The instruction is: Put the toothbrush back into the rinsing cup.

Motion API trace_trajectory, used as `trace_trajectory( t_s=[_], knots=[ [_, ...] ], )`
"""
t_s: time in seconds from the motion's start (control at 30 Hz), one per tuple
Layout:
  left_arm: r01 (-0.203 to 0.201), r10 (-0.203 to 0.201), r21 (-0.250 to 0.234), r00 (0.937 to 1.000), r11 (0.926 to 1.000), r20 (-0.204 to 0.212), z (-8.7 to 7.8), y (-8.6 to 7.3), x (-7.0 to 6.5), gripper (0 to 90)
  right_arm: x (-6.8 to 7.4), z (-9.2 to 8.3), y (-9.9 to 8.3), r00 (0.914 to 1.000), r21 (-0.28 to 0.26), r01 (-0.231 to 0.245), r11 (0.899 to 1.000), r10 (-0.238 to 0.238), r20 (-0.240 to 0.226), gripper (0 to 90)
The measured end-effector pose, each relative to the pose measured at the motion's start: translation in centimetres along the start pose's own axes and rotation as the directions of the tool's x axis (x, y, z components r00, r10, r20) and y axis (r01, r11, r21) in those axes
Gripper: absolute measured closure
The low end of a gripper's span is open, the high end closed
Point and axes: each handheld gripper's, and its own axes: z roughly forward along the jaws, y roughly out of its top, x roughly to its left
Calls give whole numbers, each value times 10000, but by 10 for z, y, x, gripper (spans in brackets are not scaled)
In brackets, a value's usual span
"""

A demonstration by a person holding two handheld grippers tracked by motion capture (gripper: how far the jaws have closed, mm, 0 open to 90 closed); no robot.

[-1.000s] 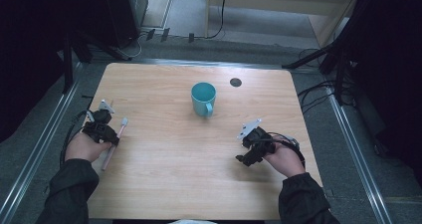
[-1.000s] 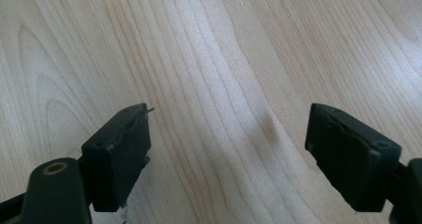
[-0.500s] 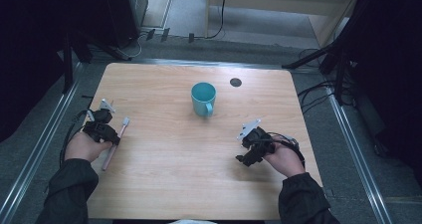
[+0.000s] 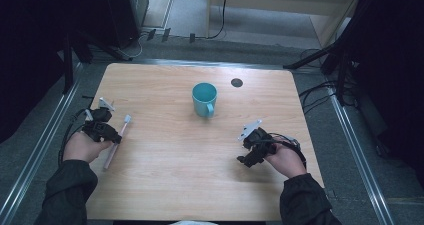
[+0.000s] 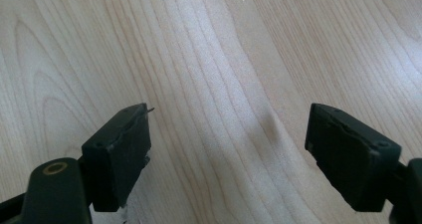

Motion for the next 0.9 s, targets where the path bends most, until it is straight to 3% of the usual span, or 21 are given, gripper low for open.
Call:
trace_trajectory(
  t_s=[0.3,0.43,0.53,0.73,0.83,0.87,0.9],
  knots=[
    [-177,189,-507,9995,9986,237,-9,0,-1,786,0,0,0,10000,33,-3,10000,3,-28,180],
    [-304,331,-956,9991,9950,266,-16,0,-4,786,0,0,0,10000,41,11,10000,-11,-36,180],
    [-450,492,-1306,9984,9904,288,-22,0,-7,786,0,0,-1,10000,56,-29,10000,29,-17,180],
    [-496,655,-2009,9952,9784,732,-30,-1,-11,786,0,-1,-1,10000,61,-35,10000,35,-7,180],
    [-497,675,-2136,9947,9757,771,-30,-1,-12,786,0,0,-1,10000,54,-32,10000,32,-21,180],
    [-541,734,-2377,9946,9698,732,-32,-2,-12,786,0,0,-1,10000,57,-29,10000,29,-13,180],
    [-541,734,-2377,9946,9698,732,-32,-2,-12,786,0,0,-1,10000,57,-29,10000,29,-13,180]
  ],
)
